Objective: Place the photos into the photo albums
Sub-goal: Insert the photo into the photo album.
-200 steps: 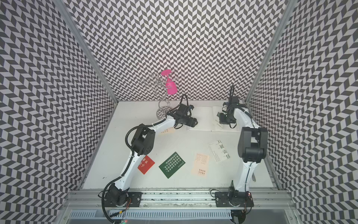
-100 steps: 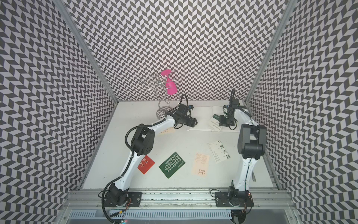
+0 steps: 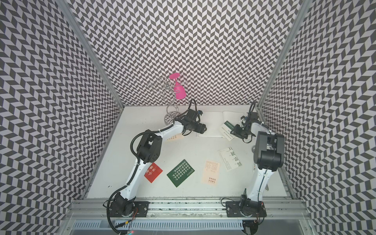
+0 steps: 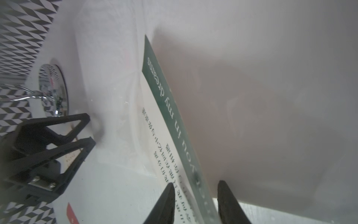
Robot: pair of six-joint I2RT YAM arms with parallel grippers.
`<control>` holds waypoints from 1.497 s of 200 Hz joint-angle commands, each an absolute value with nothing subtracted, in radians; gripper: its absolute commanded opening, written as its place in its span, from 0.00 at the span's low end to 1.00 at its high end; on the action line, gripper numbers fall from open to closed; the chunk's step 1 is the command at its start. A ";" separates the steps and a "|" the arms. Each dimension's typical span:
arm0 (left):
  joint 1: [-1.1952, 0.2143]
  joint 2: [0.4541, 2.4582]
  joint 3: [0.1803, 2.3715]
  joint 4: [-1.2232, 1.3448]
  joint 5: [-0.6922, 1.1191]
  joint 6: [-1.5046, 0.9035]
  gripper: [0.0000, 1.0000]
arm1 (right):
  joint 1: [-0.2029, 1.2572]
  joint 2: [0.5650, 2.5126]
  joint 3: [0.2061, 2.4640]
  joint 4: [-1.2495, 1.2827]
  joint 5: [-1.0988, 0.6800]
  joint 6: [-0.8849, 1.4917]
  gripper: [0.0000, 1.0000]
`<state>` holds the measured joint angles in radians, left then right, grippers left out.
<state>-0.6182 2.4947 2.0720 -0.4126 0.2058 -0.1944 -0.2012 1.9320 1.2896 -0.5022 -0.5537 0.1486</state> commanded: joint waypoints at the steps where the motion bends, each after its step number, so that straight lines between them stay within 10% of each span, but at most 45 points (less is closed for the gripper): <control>1: -0.612 2.467 2.047 -0.446 0.201 -0.216 0.81 | -0.206 1.847 1.229 -0.288 -0.677 0.260 0.37; 71: -0.623 2.464 2.040 -0.445 0.196 -0.215 0.81 | -0.208 1.831 1.076 0.009 -0.779 0.460 0.25; 256: -0.664 2.435 2.016 -0.425 0.167 -0.216 0.81 | -0.225 2.003 1.238 -0.063 -0.604 0.442 0.47; 299: -0.667 2.431 2.022 -0.423 0.163 -0.216 0.81 | -0.227 1.949 1.153 0.032 -0.656 0.500 0.34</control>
